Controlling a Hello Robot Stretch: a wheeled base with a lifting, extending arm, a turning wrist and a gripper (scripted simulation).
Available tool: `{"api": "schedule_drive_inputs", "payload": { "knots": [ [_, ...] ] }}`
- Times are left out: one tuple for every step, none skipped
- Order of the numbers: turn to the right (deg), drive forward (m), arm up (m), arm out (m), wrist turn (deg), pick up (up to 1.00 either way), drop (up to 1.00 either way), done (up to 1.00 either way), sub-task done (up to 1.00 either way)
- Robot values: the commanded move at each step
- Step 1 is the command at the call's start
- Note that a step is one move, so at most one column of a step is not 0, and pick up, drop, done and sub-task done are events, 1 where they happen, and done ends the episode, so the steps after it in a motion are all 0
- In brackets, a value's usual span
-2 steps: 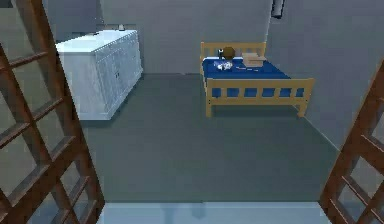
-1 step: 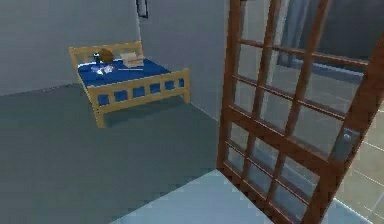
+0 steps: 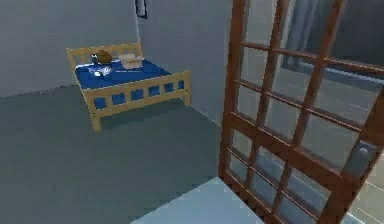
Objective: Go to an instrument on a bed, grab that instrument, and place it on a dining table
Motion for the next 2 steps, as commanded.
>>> {"api": "schedule_drive_inputs", "payload": {
  "knots": [
    [-33.0,0.0,0.0,0.0,0.0,0.0,0.0,0.0,0.0],
    [0.0,1.0,0.0,0.0,0.0,0.0,0.0,0.0,0.0]
  ]
}}
